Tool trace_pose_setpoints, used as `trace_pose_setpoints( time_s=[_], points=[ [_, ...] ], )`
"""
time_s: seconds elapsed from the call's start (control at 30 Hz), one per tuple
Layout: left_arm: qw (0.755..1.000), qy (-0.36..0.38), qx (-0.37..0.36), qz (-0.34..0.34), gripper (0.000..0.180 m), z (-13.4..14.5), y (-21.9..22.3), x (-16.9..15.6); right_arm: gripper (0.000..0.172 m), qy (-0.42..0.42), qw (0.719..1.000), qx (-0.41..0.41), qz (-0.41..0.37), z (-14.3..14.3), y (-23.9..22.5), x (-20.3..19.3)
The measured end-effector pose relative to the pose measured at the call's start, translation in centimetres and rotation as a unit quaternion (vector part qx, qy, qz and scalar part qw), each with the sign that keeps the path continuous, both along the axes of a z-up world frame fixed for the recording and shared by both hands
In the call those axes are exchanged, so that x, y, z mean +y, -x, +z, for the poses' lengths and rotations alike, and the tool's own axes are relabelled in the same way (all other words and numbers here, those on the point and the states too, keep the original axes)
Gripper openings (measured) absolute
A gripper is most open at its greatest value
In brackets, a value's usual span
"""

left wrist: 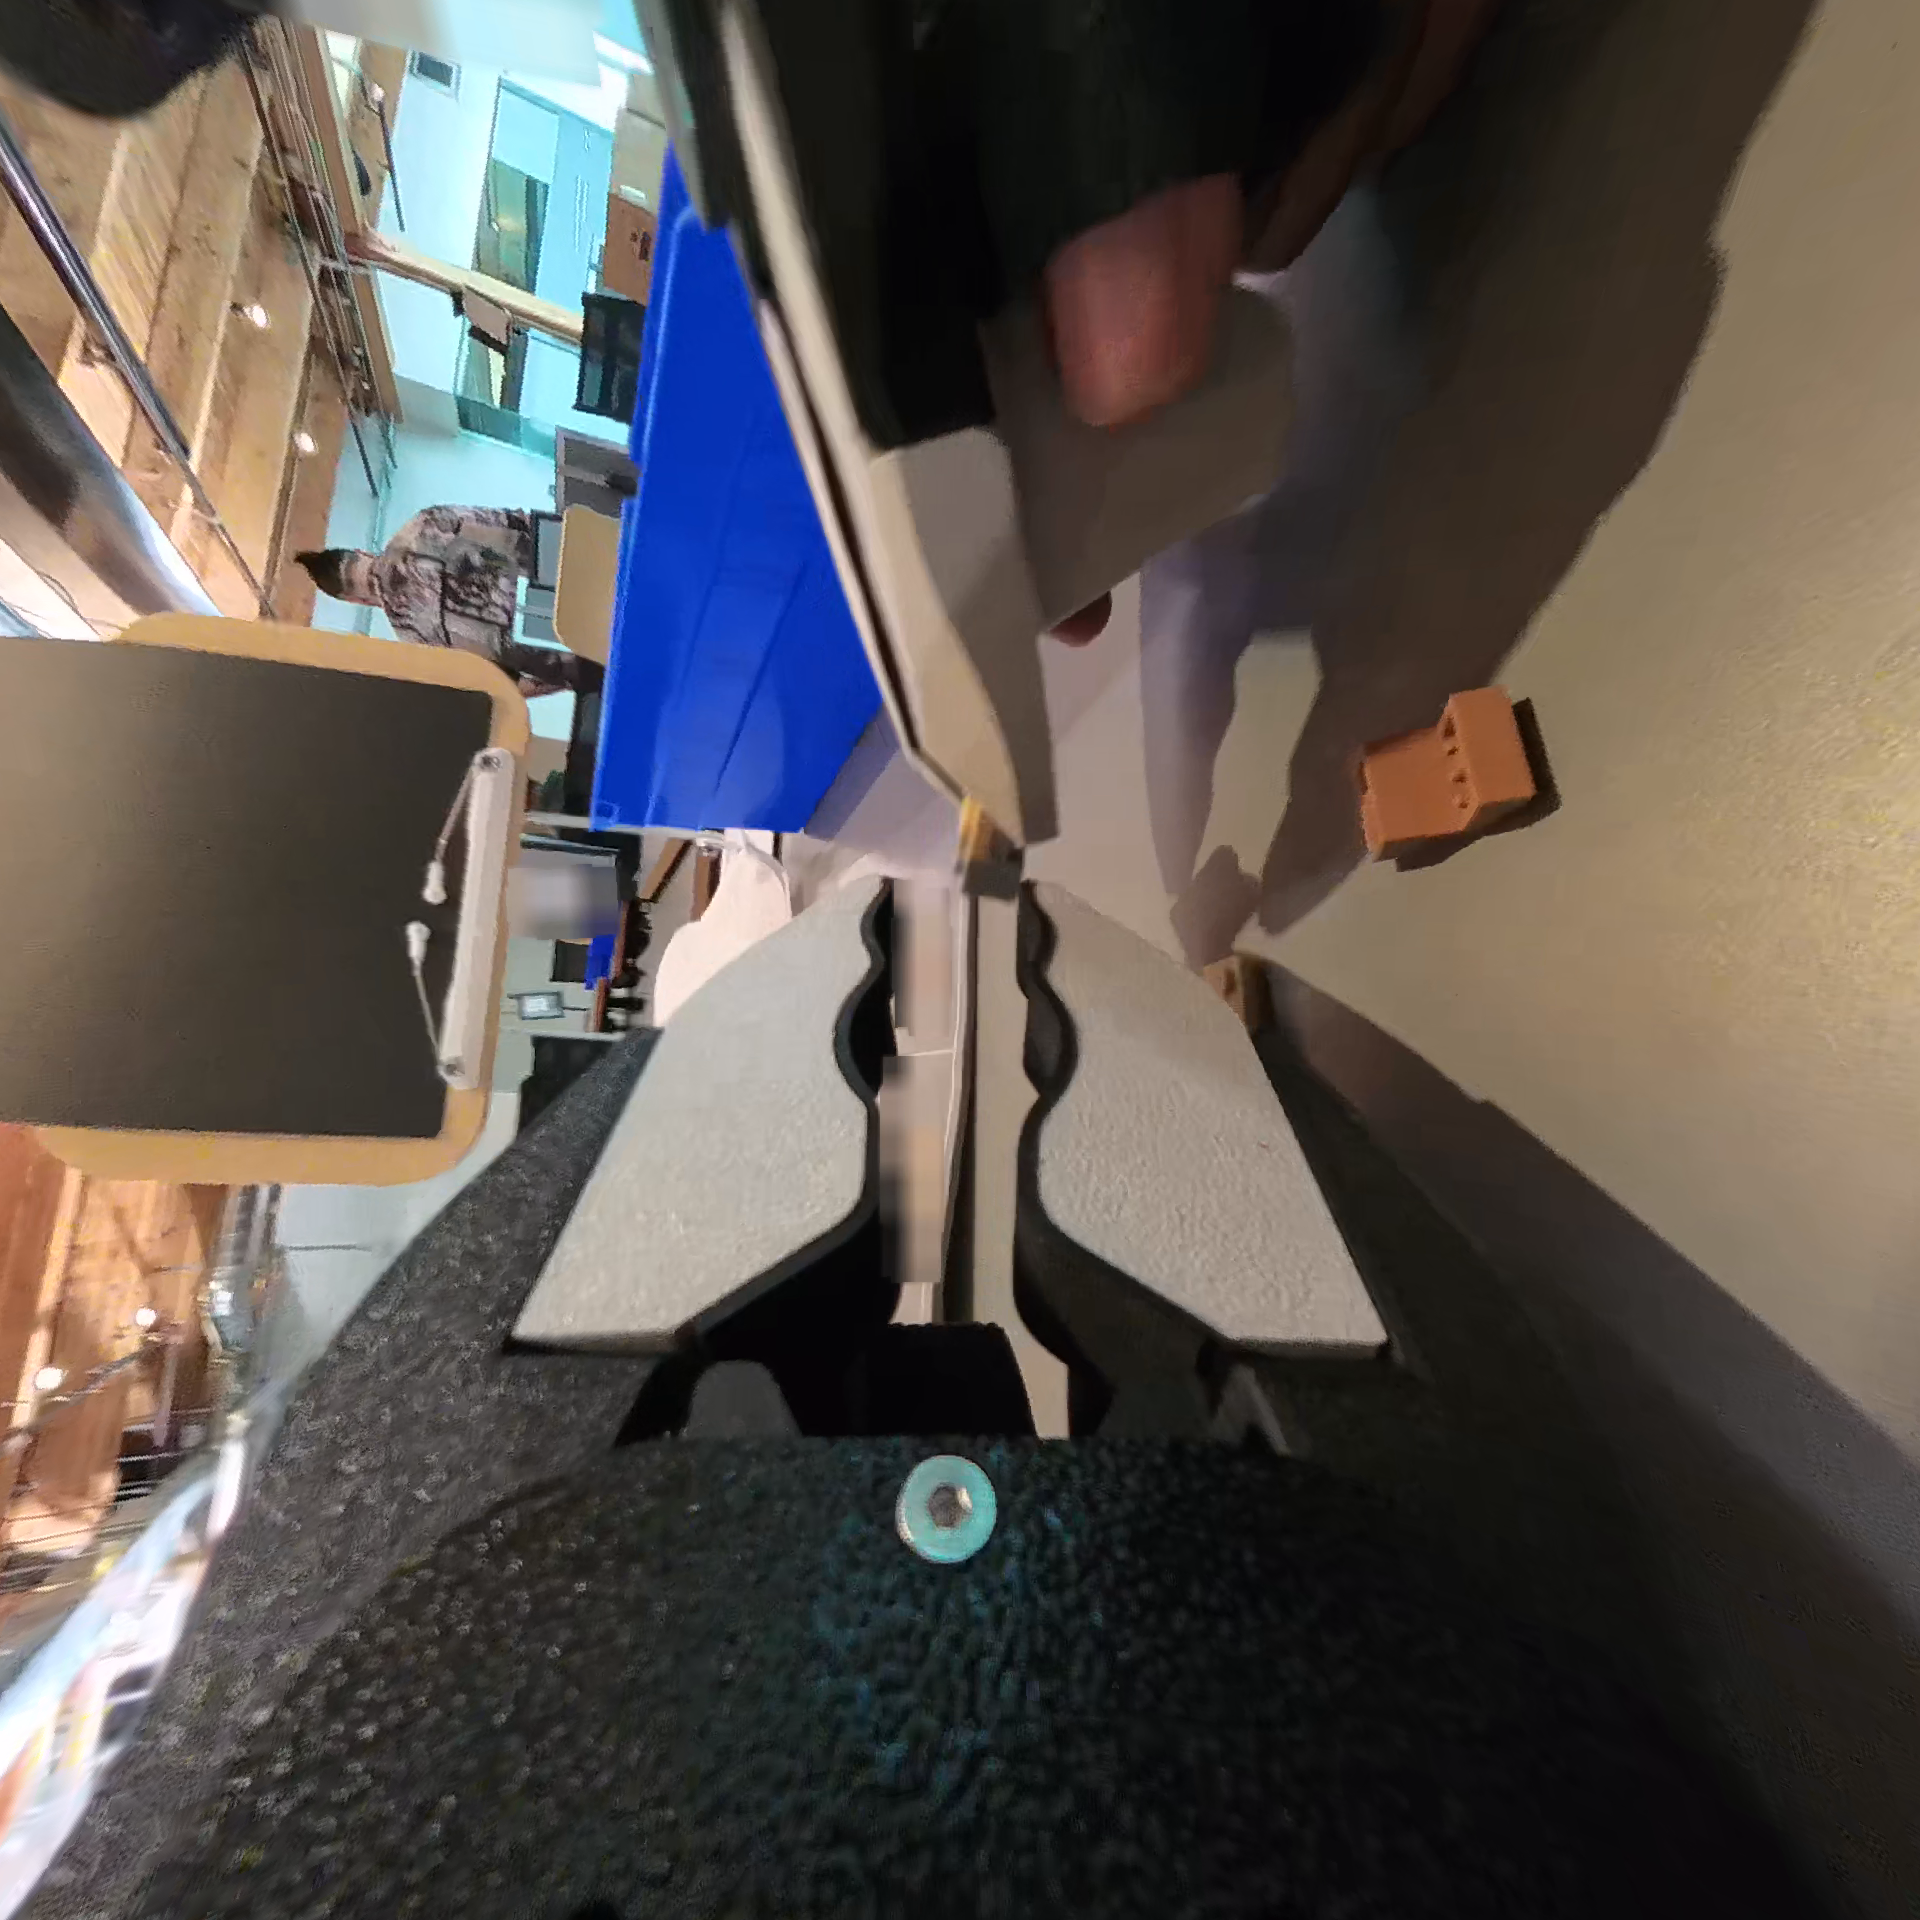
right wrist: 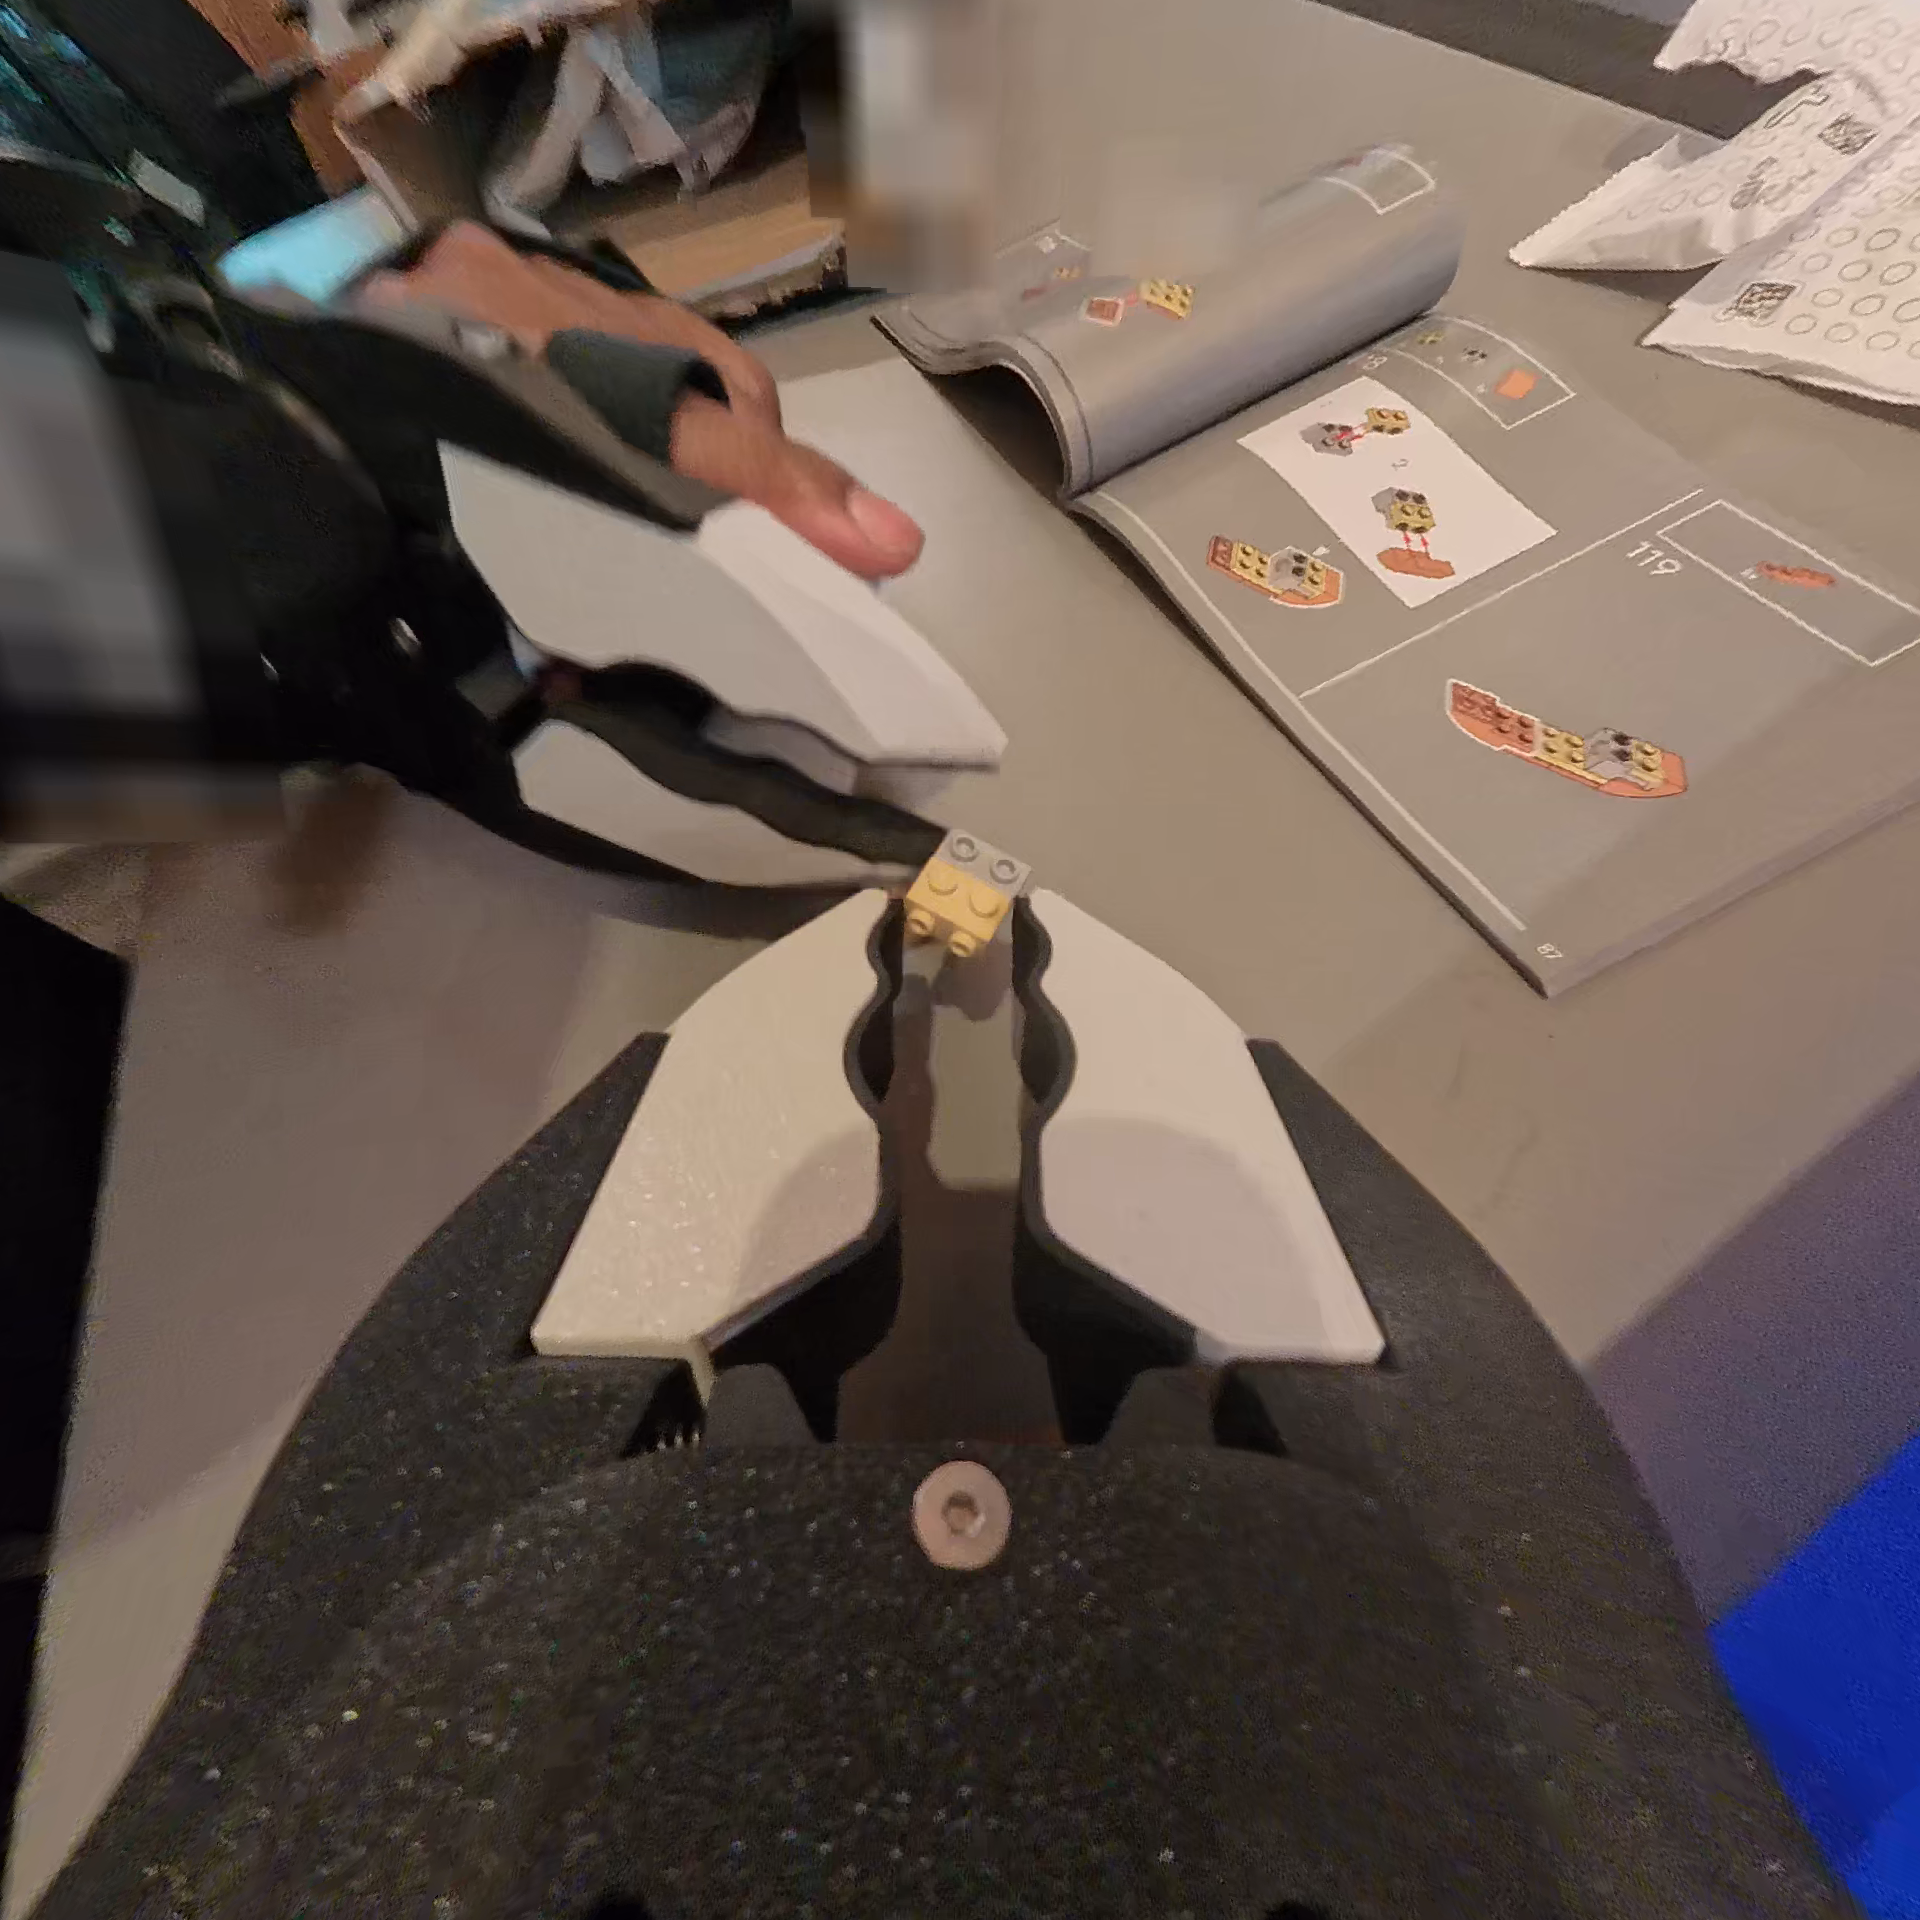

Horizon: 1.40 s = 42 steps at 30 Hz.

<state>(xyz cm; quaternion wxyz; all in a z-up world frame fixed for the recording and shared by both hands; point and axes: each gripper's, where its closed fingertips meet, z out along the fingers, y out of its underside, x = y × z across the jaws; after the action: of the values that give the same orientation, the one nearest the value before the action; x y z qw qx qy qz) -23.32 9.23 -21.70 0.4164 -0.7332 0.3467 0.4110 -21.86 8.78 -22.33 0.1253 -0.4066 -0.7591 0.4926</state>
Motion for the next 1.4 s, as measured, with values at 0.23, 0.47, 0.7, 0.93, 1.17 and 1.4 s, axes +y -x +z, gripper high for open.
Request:
trace_pose_setpoints(
  time_s=[0.23, 0.47, 0.7, 0.93, 1.17, 1.4],
  points=[
    [0.994, -0.026, -0.104, 0.036, 0.019, 0.5, 2.4, -1.0, 0.02, -0.129, 0.992, -0.011, 0.002, -2.6, -0.1, 1.8],
    [0.993, -0.01, -0.104, 0.048, 0.018, -0.3, 2.8, -1.2, 0.02, -0.168, 0.985, -0.025, 0.02, -3.7, -0.6, 1.6],
    [0.99, -0.001, -0.127, 0.056, 0.017, -1.0, 3.4, -1.5, 0.025, -0.139, 0.989, -0.034, 0.027, -3.4, -0.8, 1.6],
    [0.951, -0.023, -0.306, 0.042, 0.006, -0.7, 3.2, -1.9, 0.02, -0.071, 0.996, -0.049, 0.026, -2.5, -0.8, 1.7],
    [0.881, -0.042, -0.472, 0.0, 0.0, 1.0, 2.2, -2.3, 0.004, -0.045, 0.998, -0.04, 0.03, -1.9, -0.8, 1.7],
    [0.85, -0.013, -0.527, -0.009, 0.0, 0.7, 1.8, -2.6, 0.0, -0.015, 0.999, -0.034, 0.024, -1.2, -0.6, 1.9]
  ],
)
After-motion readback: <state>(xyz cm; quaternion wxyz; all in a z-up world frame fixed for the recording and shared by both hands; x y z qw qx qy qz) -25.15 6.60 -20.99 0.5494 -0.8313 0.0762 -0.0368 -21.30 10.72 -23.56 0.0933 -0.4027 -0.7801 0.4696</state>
